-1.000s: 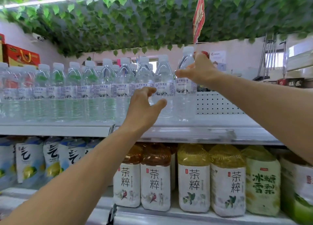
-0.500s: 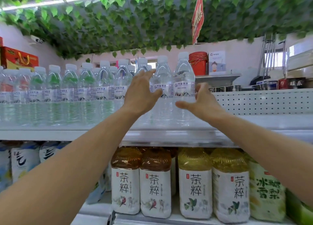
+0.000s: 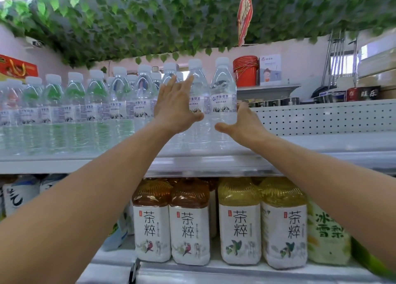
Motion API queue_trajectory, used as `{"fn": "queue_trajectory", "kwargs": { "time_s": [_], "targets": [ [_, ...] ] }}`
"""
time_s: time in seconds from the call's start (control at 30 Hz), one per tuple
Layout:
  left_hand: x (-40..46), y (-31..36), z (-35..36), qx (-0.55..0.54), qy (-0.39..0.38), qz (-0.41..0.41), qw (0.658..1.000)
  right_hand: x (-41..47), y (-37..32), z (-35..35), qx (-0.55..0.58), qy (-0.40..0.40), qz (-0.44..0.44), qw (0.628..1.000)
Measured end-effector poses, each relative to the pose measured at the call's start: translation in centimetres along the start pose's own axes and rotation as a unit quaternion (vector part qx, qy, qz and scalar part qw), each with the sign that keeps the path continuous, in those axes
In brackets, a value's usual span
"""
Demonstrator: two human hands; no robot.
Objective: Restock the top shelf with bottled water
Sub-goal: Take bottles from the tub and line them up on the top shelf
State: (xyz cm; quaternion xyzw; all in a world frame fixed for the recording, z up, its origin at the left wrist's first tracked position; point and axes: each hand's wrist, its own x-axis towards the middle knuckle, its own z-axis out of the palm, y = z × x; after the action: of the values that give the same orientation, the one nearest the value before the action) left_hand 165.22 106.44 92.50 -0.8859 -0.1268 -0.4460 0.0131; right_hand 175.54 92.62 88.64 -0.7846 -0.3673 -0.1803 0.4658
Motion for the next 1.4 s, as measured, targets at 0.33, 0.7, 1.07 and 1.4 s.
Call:
{"fn": "queue_trajectory", "kwargs": {
  "time_s": [0.33, 0.7, 1.07, 1.4],
  "targets": [
    [-1.6, 1.2, 0.8, -0.046, 0.018, -0.026, 0.998, -0.9, -0.3, -1.1, -0.044, -0.062, 0.004, 0.997],
    [-13.7, 6.7, 1.9, -0.167, 0.114, -0.055, 0.978, -9.6, 2.3, -4.0, -0.159, 0.085, -0.172, 0.969],
    [-30.4, 7.8, 5.5, -0.180, -0.139, -0.107, 0.968, -27.0, 9.9, -3.5, -0.182, -0.054, -0.037, 0.981],
    [-49.9, 10.3, 12.5, -0.269, -0.427, -0.215, 0.836, -45.1, 21.1, -2.0, -0.170, -0.236, 0.219, 0.931]
  ]
}}
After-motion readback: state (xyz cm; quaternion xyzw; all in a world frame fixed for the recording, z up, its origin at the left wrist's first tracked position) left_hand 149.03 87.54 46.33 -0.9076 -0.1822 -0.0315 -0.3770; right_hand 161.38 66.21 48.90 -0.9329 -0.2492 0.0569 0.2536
